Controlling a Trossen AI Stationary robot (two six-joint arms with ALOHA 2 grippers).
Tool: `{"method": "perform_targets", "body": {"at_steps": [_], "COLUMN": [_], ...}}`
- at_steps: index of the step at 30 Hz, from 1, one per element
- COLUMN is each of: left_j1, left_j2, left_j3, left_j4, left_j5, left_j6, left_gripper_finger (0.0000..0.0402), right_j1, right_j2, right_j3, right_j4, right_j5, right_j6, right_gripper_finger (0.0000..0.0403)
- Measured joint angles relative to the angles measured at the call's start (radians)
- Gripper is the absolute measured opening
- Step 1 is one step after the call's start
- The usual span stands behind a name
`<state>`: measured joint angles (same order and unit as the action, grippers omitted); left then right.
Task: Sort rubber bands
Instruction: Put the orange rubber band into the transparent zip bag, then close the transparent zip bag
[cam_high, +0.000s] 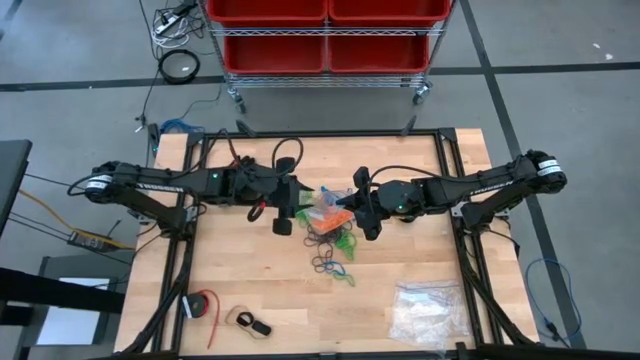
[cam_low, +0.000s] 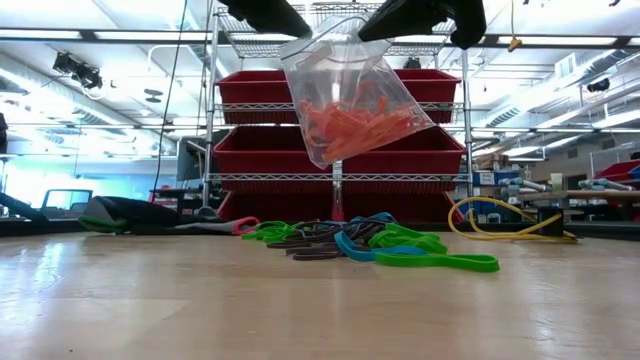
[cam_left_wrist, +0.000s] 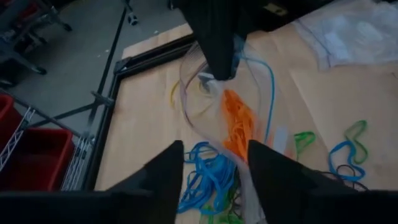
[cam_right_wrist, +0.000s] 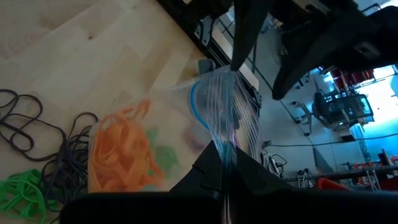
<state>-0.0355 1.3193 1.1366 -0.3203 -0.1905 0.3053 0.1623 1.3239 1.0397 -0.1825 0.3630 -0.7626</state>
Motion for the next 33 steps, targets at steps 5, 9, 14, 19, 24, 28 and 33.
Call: {"method": "perform_targets", "body": {"at_steps": [5, 9, 14, 19, 24, 28, 33], "left_j1": [0.0, 0.003, 0.003, 0.001, 0.001, 0.001, 0.001], "left_j2": [-0.03, -0.083, -0.186, -0.27, -0.287, -0.24, -0.17], "left_j3": [0.0, -0.02, -0.116, -0.324, -0.573, -0.723, -0.829], "left_j4": [-0.057, -0.116, -0.057, 0.151, 0.437, 0.676, 0.917], "left_j5": [-0.002, -0.002, -0.001, 0.036, 0.055, 0.055, 0.057], "left_j6": [-0.046, -0.082, -0.161, -0.26, -0.379, -0.453, -0.515], "left_gripper_finger": [0.0223, 0.022, 0.0212, 0.0211, 0.0211, 0.0211, 0.0211], "right_j1": [0.002, 0.002, 0.007, 0.013, 0.013, 0.013, 0.013], "right_j2": [0.0, 0.0, 0.0, 0.0, 0.0, 0.0, 0.0], "right_j3": [0.0, 0.0, 0.0, 0.0, 0.0, 0.0, 0.0], "right_j4": [-0.003, -0.007, -0.007, -0.004, 0.001, 0.005, 0.006], "right_j5": [0.0, 0.0, 0.0, 0.0, 0.0, 0.001, 0.001], "right_j6": [0.002, 0.002, 0.006, 0.009, 0.008, 0.008, 0.037], "right_gripper_finger": [0.0, 0.0, 0.0, 0.0, 0.0, 0.0, 0.0]}}
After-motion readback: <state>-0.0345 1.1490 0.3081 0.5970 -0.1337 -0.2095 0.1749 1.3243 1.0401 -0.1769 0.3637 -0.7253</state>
